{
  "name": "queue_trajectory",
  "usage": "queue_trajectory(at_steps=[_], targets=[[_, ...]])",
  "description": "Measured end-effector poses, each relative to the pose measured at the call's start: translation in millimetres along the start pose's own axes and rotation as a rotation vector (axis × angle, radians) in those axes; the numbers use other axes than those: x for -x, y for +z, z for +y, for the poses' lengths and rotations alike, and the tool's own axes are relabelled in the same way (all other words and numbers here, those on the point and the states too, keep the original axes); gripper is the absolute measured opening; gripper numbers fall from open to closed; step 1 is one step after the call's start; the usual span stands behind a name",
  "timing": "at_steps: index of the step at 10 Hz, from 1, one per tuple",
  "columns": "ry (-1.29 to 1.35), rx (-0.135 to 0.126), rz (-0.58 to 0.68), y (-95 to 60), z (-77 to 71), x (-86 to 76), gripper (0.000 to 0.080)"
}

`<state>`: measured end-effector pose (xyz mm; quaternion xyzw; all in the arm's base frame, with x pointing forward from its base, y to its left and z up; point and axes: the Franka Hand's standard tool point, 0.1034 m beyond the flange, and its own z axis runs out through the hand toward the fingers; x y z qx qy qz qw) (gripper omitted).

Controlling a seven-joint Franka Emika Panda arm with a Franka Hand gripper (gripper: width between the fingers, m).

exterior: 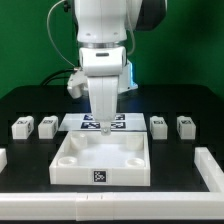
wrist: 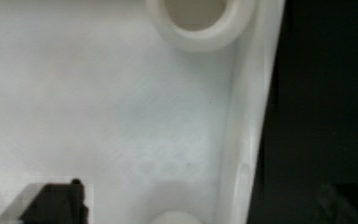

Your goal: Assemble one leg

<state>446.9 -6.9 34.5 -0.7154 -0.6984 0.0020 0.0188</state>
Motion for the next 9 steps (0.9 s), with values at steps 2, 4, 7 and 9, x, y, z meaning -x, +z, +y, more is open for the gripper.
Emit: queue_trajectory(at_steps=[2,4,7,9], targets=[[0.01,-0.015,0.005,12.3,3.2,2.3,0.065],[0.019,-0.021,0.007,16.5,4.2,4.9,0.0526],[0.02,-0.023,0.007,17.5,3.4,5.4,0.0208],[0.021,-0.023,0.007,17.4,3.5,5.6,0.0081]])
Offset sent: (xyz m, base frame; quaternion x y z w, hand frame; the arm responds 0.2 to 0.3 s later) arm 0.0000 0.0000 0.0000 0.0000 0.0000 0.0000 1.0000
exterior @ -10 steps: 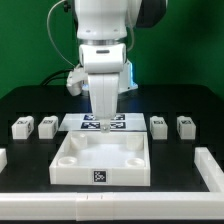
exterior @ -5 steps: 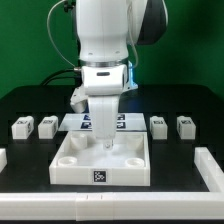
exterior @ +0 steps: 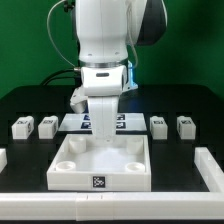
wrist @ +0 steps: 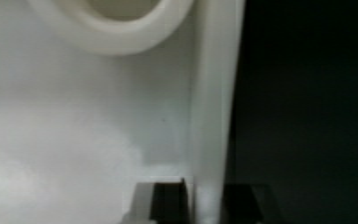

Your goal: Assemble one leg

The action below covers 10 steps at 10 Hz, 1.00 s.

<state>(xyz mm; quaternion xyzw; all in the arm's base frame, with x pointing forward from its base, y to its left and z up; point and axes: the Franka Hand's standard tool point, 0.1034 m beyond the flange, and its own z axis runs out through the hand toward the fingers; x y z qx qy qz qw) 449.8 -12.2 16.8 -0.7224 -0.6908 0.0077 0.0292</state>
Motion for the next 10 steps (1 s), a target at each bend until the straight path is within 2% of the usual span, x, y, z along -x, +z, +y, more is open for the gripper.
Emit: queue_trajectory(at_steps=[1,6,8,10], targets=[[0.0,0.0,0.0,0.0,0.0,0.0,0.0054],[0.003,0.002,0.002,-0.3,1.3,-3.7,0.0054],[-0.028,0.013,0.019,0.0,11.7,-29.6,0.0054],[-0.036,0.041,0.049,-1.0,36.3,-63.2,0.0054]])
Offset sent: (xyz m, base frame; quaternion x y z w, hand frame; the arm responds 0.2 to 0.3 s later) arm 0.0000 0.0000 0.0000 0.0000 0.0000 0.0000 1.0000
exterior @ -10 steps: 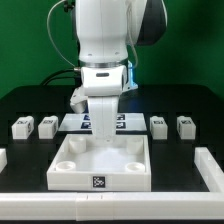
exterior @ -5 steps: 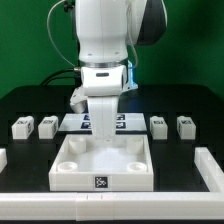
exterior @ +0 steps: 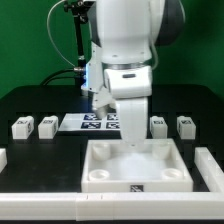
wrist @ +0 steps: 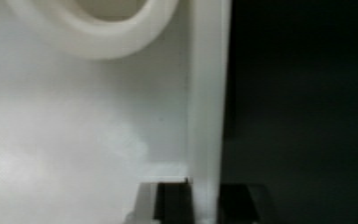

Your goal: Assemble one leg

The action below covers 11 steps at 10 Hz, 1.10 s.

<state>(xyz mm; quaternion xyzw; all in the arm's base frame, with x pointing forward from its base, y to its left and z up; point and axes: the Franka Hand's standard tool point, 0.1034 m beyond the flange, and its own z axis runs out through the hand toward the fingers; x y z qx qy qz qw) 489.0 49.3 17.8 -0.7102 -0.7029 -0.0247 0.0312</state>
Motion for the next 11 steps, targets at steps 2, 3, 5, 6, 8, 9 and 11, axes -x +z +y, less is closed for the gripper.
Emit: queue_trajectory(at_steps=[2,3,5,6,8,9,11], targets=[[0.004,0.002,0.014,-0.2,14.4,-16.1,0.0054],[0.02,-0.031,0.01,1.9,14.7,-19.6,0.0054],[0.015,-0.041,0.009,2.1,14.7,-19.2,0.0055],[0.016,-0.041,0.009,2.0,14.6,-19.1,0.0055],[0.017,-0.042,0.009,2.5,14.3,-18.9,0.0055],[0.018,-0.042,0.009,2.6,14.2,-18.5,0.0166],[0.019,-0.043,0.009,2.8,14.1,-17.9,0.044]])
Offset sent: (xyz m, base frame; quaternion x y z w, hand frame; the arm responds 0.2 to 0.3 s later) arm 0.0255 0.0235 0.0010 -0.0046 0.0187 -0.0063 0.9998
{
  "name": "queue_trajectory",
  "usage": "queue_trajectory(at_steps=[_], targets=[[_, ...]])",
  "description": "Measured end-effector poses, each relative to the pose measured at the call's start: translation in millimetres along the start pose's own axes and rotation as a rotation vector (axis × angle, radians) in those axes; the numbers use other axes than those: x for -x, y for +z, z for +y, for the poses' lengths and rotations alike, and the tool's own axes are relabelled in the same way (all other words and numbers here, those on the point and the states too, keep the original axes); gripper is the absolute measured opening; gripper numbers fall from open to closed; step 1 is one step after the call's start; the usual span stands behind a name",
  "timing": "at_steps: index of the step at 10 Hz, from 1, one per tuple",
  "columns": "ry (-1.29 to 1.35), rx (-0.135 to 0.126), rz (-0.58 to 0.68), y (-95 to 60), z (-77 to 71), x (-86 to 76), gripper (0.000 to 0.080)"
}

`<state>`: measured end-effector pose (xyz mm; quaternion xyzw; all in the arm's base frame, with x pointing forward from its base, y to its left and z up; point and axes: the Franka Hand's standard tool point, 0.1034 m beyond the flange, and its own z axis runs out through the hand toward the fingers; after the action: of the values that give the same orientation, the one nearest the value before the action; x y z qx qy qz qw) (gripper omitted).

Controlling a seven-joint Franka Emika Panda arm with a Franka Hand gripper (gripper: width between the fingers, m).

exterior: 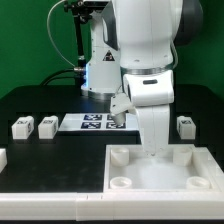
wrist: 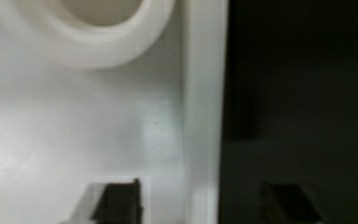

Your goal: Assemble one leg

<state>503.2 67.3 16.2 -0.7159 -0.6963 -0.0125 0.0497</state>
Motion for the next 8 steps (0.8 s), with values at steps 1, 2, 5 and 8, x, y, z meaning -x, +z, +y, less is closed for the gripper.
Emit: queue_trajectory(at_steps=[1,2,5,8], targets=[[0.0,0.0,0.0,0.1,0.0,0.1,0.044],[0.0,0.0,0.0,0.1,0.0,0.3,0.0594],[0.001,0.0,0.0,0.1,0.0,0.5,0.0646],[0.002,0.0,0.0,0.1,-0.1,1.0,0.0649]])
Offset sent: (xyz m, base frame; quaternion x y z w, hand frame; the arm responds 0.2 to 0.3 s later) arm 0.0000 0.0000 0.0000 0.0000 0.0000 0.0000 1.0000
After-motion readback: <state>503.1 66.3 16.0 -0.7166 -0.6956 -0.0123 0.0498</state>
